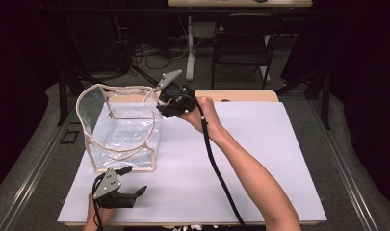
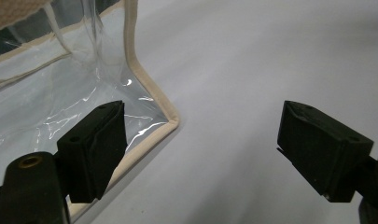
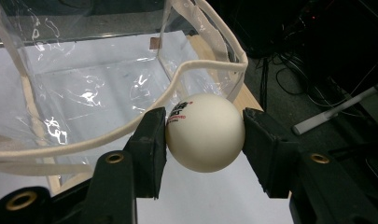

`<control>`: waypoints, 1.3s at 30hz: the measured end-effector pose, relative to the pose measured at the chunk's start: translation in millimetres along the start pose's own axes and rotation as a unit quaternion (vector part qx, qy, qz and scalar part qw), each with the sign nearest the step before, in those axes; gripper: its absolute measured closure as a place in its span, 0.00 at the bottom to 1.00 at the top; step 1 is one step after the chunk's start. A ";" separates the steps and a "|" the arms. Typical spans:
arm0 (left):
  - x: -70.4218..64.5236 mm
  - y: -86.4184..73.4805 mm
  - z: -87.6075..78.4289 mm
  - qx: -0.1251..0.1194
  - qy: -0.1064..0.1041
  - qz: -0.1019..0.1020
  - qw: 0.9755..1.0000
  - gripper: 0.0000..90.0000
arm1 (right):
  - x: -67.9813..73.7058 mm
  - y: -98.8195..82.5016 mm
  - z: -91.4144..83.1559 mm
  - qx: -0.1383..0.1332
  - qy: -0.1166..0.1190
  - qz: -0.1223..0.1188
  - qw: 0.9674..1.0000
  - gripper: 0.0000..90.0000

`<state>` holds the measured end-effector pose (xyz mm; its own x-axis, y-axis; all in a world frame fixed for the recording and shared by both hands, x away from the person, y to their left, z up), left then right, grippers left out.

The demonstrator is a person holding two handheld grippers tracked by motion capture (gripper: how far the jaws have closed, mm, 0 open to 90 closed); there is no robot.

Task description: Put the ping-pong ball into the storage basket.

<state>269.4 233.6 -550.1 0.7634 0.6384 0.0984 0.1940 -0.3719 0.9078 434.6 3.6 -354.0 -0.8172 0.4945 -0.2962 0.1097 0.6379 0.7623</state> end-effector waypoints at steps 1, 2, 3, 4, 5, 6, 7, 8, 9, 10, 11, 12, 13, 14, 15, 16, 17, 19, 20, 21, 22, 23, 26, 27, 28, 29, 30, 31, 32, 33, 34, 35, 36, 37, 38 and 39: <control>0.1 0.0 0.0 0.000 0.000 0.000 1.000 0.18 | 0.5 2.8 0.5 -0.002 0.000 -0.004 1.000 0.56; 0.0 0.0 -0.1 0.000 0.000 0.000 1.000 0.18 | 1.3 4.1 0.8 -0.001 0.000 -0.004 1.000 0.56; -0.1 0.1 -0.1 0.001 0.001 0.000 1.000 0.18 | 2.0 5.4 1.2 0.000 0.000 -0.005 1.000 0.56; -0.1 0.1 -0.1 0.001 0.001 0.000 1.000 0.18 | 2.5 6.6 1.5 0.001 0.001 -0.007 1.000 0.56; -0.1 0.1 -0.2 0.000 0.001 0.000 1.000 0.18 | 3.5 7.6 2.3 0.000 0.002 -0.007 1.000 0.56; -0.1 0.1 -0.2 0.000 0.001 0.000 1.000 0.18 | 3.5 7.6 2.3 0.000 0.002 -0.007 1.000 0.56; 0.0 0.0 -0.3 0.000 0.001 0.000 1.000 0.18 | 4.8 9.1 3.6 0.001 0.005 -0.010 1.000 0.56; 0.0 0.0 -0.3 0.000 0.001 0.000 1.000 0.18 | 5.5 9.8 4.4 0.003 0.005 -0.011 1.000 0.56; 0.0 0.0 -0.3 0.000 0.001 0.000 1.000 0.18 | 6.0 10.4 5.5 0.003 0.006 -0.013 1.000 0.56; 0.0 0.0 -0.3 0.000 0.001 0.000 1.000 0.18 | 6.0 10.4 5.5 0.003 0.006 -0.013 1.000 0.56; 0.0 0.0 -0.3 0.000 0.001 0.000 1.000 0.18 | 7.5 11.1 7.1 0.004 0.008 -0.013 1.000 0.56; 0.0 -0.1 -0.3 0.000 0.001 0.000 1.000 0.18 | 7.5 11.1 7.1 0.004 0.008 -0.013 1.000 0.56; 0.2 0.0 -0.4 0.000 0.001 0.001 1.000 0.18 | 8.3 11.8 8.7 0.005 0.011 -0.014 1.000 0.56; 0.2 0.0 -0.4 0.000 0.001 0.001 1.000 0.18 | 8.3 11.8 8.7 0.005 0.011 -0.014 1.000 0.56; 0.3 0.0 -0.5 0.000 0.001 0.001 1.000 0.18 | 9.0 12.6 9.7 0.006 0.011 -0.015 1.000 0.56; 0.3 0.0 -0.5 0.000 0.001 0.001 1.000 0.18 | 9.0 12.6 9.7 0.006 0.011 -0.015 1.000 0.56; 0.2 -0.1 -0.4 0.000 0.001 0.001 1.000 0.18 | 8.8 13.6 10.6 0.005 0.011 -0.015 1.000 0.56; 0.1 0.0 -0.4 0.000 0.001 0.001 1.000 0.18 | 8.4 14.1 11.7 0.005 0.012 -0.013 1.000 0.56; 0.1 0.0 -0.4 0.000 0.001 0.001 1.000 0.18 | 8.4 14.1 11.7 0.005 0.012 -0.013 1.000 0.56; 0.1 -0.1 -0.3 0.000 0.001 0.000 1.000 0.18 | 7.9 14.5 13.1 0.006 0.012 -0.012 1.000 0.56; 0.1 -0.1 -0.3 0.000 0.001 0.000 1.000 0.18 | 7.7 14.6 13.6 0.007 0.013 -0.010 1.000 0.56; 0.2 -0.1 -0.3 0.000 0.001 0.000 1.000 0.18 | 7.7 14.6 13.6 0.007 0.013 -0.010 1.000 0.56; 0.2 -0.1 -0.3 0.001 0.001 0.001 1.000 0.18 | 7.2 15.3 15.2 0.005 0.013 -0.011 1.000 0.56; 0.1 -0.1 -0.2 0.001 0.001 0.001 1.000 0.18 | 7.9 16.2 15.6 0.007 0.014 -0.010 1.000 0.56; 0.1 -0.2 -0.1 0.000 -0.001 0.000 1.000 0.18 | 8.6 16.8 16.2 0.006 0.014 -0.011 1.000 0.56; 0.1 -0.2 -0.1 0.000 -0.001 0.000 1.000 0.18 | 8.6 16.8 16.2 0.006 0.014 -0.011 1.000 0.56; 0.0 -0.2 -0.3 0.000 0.000 0.000 1.000 0.18 | 9.2 18.1 16.4 0.004 0.015 -0.012 1.000 0.56; 0.0 -0.2 -0.3 0.000 0.000 0.000 1.000 0.18 | 9.7 18.8 16.6 0.004 0.015 -0.013 1.000 0.56; 0.1 -0.1 -0.3 0.000 0.001 0.000 1.000 0.18 | 9.7 18.8 16.6 0.004 0.015 -0.013 1.000 0.56; 0.1 -0.1 -0.3 0.000 0.001 0.000 1.000 0.18 | 10.8 20.1 17.4 0.004 0.015 -0.014 1.000 0.56; 0.1 -0.1 -0.3 0.000 0.001 0.000 1.000 0.18 | 10.8 20.1 17.4 0.004 0.015 -0.014 1.000 0.56; 0.1 -0.1 -0.4 0.000 0.001 0.001 1.000 0.18 | 11.7 21.0 18.3 0.005 0.016 -0.016 1.000 0.56; 0.1 -0.1 -0.4 0.000 0.001 0.001 1.000 0.18 | 11.7 21.0 18.3 0.005 0.016 -0.016 1.000 0.56; 0.0 -0.2 -0.4 0.001 0.000 0.000 1.000 0.18 | 12.8 21.5 19.6 0.007 0.016 -0.018 1.000 0.56; 0.0 -0.2 -0.4 0.001 0.000 0.000 1.000 0.18 | 13.0 21.7 20.2 0.008 0.017 -0.019 1.000 0.56; 0.1 -0.2 -0.4 0.001 0.000 0.000 1.000 0.18 | 13.0 21.7 20.2 0.008 0.017 -0.019 1.000 0.56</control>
<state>269.2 234.0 -550.1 0.7633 0.6386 0.0980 0.1953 -0.3727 0.9072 437.8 35.8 -353.0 -0.8393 0.4502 -0.3049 0.0877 0.6656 0.7411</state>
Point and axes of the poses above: each handheld gripper's, and its own axes: z roughly forward along the jaws, y roughly out of its top, x roughly to its left, the point moved 1 cm from there along z, roughly forward along the jaws, and after that the axes turned 3 degrees about -x, right-handed, at the moved point
